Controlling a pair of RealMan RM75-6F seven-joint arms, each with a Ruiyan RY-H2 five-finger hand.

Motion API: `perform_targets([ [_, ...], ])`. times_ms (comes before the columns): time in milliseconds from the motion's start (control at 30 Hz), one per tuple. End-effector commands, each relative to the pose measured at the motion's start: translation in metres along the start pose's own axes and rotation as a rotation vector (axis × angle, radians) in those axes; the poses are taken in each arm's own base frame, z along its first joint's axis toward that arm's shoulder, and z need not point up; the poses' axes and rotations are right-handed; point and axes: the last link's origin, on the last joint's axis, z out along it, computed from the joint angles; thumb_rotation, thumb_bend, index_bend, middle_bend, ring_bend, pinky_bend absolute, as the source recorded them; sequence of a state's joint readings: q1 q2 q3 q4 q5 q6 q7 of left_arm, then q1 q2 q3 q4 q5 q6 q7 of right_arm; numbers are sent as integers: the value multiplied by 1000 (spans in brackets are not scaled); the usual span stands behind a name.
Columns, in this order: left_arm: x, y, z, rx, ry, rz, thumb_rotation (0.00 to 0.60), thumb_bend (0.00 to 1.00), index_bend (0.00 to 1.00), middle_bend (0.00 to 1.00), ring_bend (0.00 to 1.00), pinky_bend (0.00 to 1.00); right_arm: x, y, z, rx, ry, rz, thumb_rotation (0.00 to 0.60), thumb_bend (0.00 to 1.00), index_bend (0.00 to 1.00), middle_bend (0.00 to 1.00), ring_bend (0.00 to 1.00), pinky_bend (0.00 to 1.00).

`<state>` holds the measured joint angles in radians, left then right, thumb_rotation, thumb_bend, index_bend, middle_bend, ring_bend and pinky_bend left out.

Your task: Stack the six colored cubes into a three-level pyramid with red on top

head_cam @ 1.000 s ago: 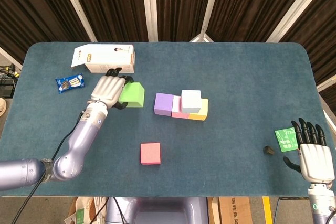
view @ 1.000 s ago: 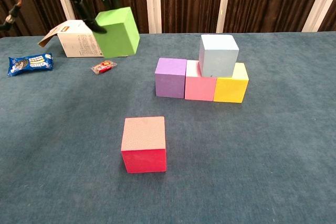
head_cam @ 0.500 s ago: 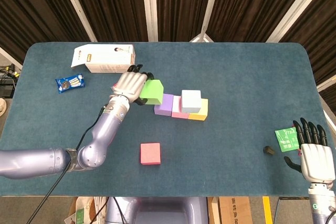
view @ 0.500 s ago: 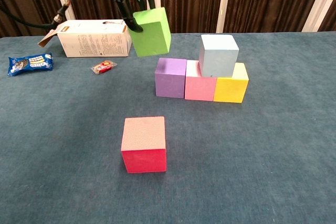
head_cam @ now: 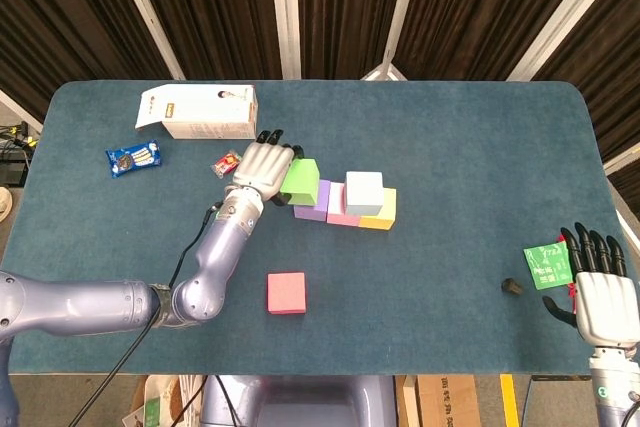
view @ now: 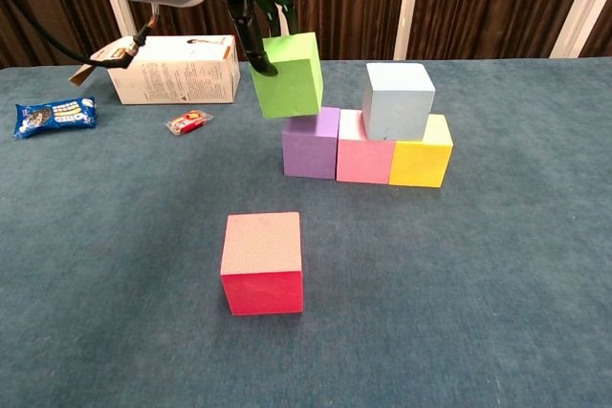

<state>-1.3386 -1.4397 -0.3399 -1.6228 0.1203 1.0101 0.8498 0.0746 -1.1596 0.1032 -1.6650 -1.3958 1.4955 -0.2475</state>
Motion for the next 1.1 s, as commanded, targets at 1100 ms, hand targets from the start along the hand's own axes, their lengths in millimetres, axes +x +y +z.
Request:
perform_targets([
  [1100, -16, 48, 14, 12, -24, 41, 600, 391, 261, 241, 0, 0, 2, 8, 0, -28, -5, -6, 600, 169, 0, 0, 0, 0],
])
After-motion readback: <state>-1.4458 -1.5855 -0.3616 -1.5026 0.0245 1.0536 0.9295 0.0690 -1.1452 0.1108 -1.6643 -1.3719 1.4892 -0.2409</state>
